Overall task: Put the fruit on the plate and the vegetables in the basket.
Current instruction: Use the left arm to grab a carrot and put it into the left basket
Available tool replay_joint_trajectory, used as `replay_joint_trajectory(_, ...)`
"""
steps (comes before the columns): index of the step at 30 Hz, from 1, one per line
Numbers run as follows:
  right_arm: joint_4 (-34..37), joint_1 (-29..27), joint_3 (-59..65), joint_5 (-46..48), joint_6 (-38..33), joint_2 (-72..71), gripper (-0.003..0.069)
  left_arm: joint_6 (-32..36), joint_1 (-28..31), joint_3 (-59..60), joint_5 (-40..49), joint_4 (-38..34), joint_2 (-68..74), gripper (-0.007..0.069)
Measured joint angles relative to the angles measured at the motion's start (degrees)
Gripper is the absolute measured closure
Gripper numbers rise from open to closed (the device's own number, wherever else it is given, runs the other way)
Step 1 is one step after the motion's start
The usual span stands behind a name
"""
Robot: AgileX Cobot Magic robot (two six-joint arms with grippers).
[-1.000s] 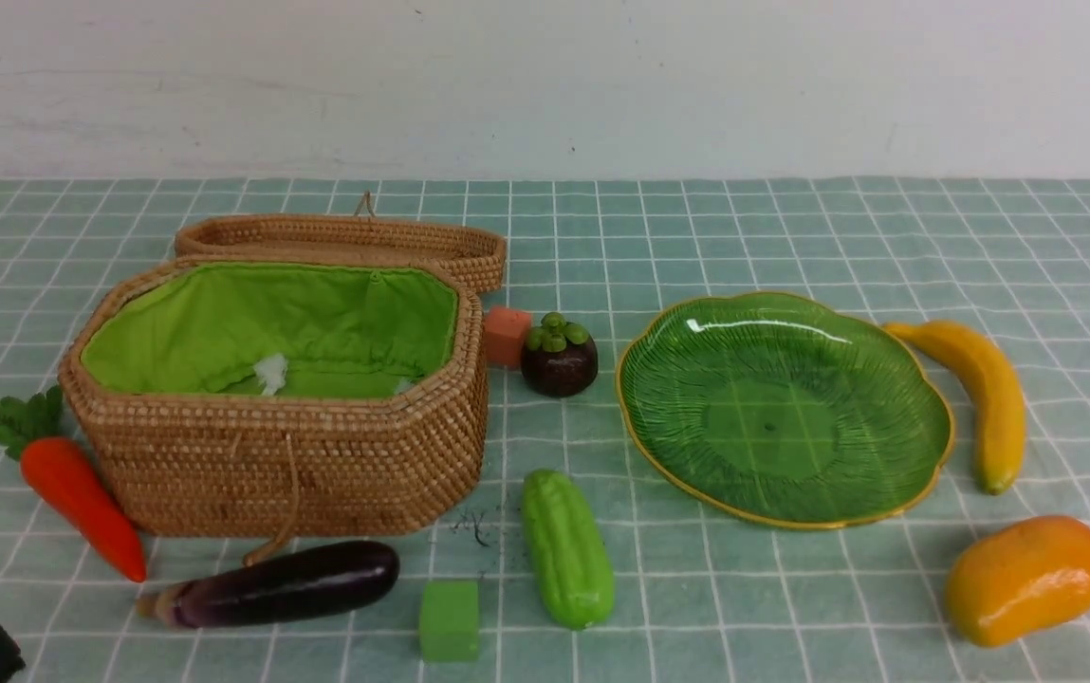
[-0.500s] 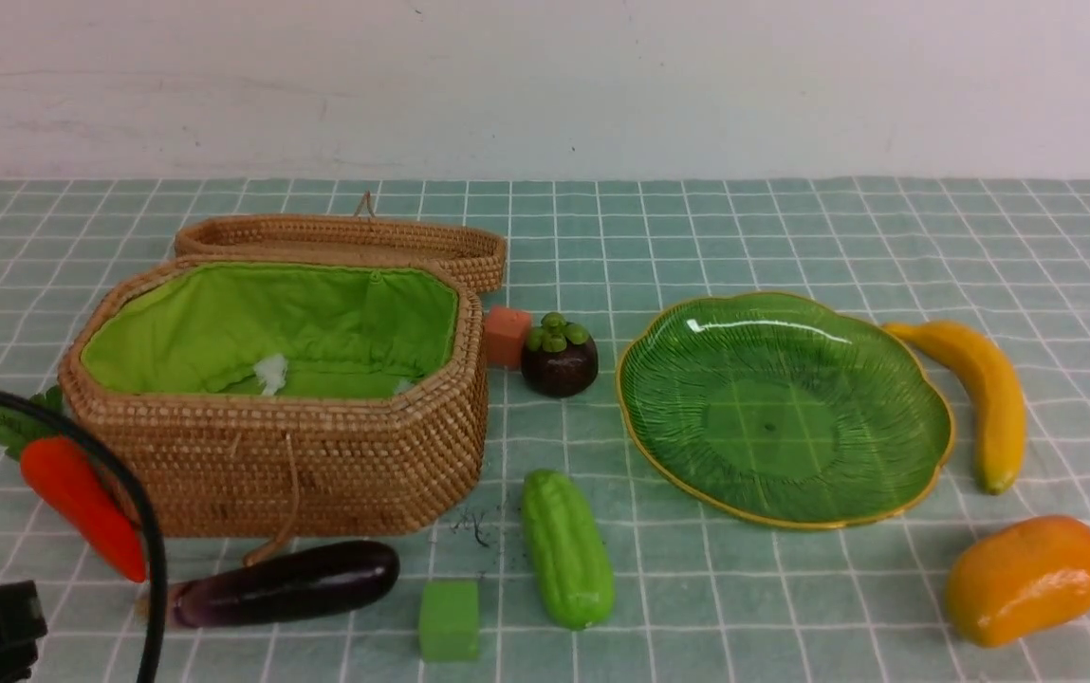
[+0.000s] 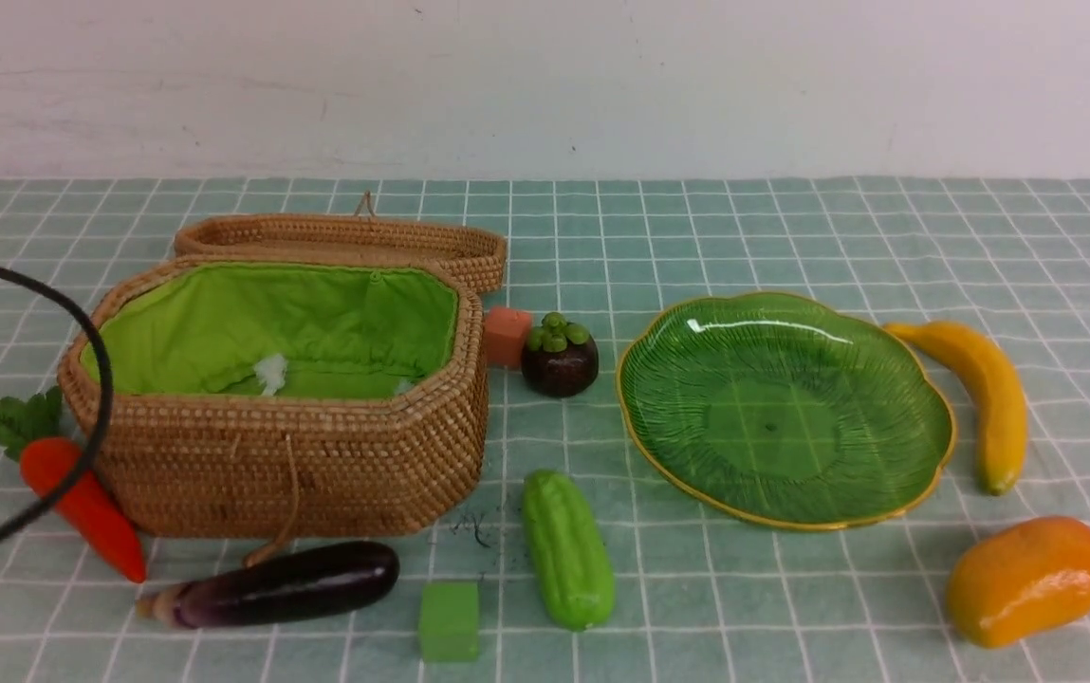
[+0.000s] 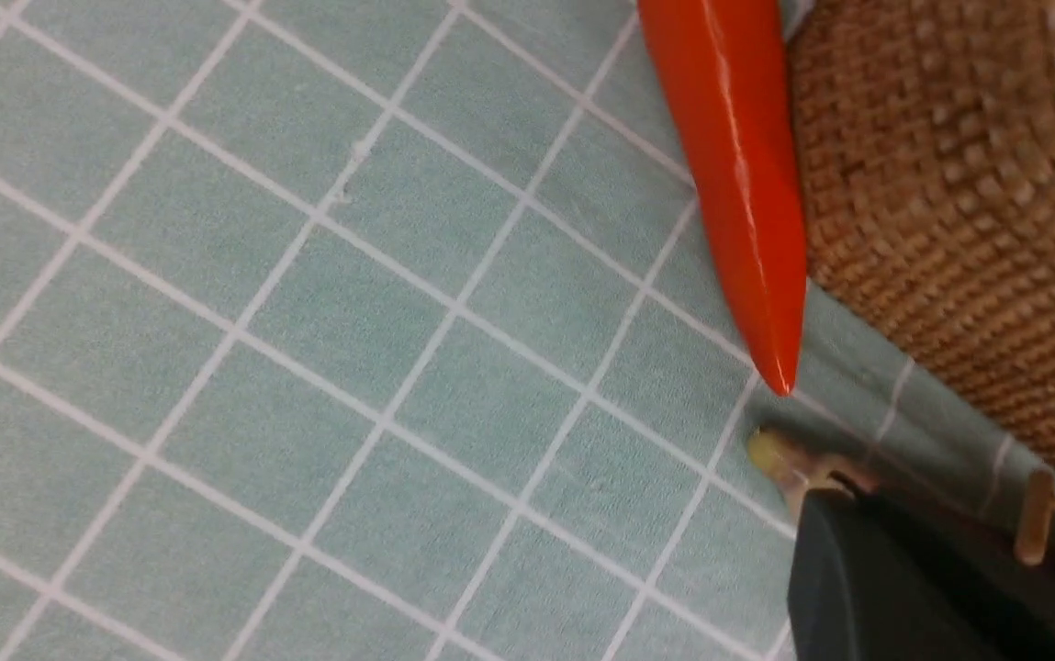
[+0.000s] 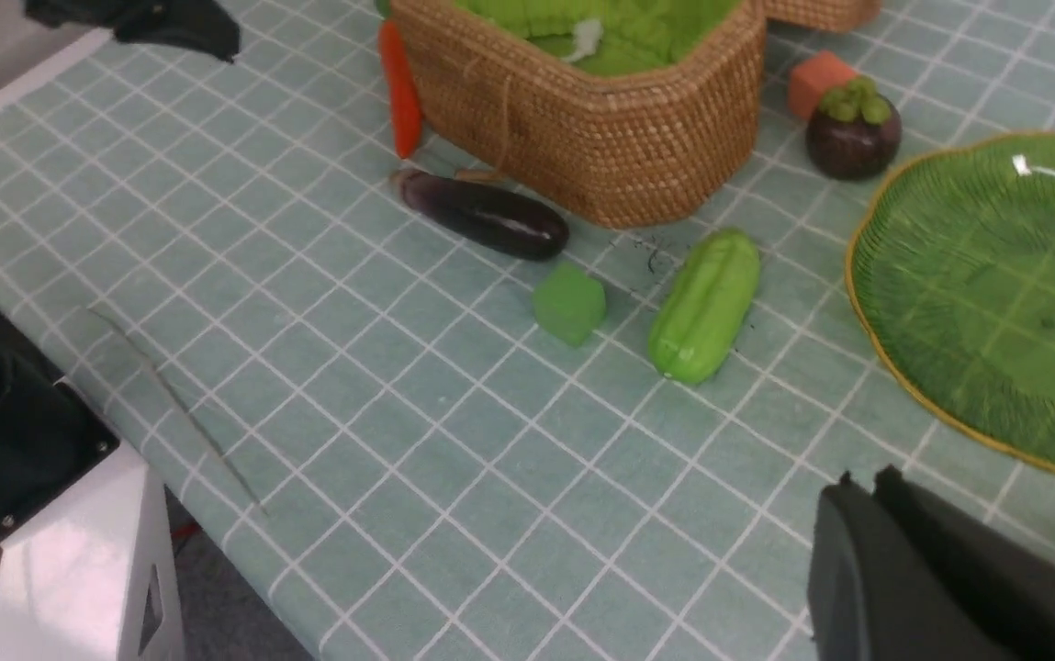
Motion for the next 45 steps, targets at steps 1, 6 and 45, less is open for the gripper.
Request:
replay_joint_trajectory(1,0.19,0.00,0.00,0.00,-0.31,0.00,0.0647,0.20,0.21,-0.33,-0.14,-0.26,0.87,0.0638)
replay_joint_trajectory(6,2.30,0.05,-0.11,0.59,-5.80,0.00,0.0647,2.10,4.55,-4.07,-3.76,-4.39,11.24,0.0631)
replay_joint_trajectory(45,16.91,0.05,-0.16,-5.14,-12.01,0.00,0.0635,4.10,5.54,-10.64,-27.09,-16.47,36.15,0.0106)
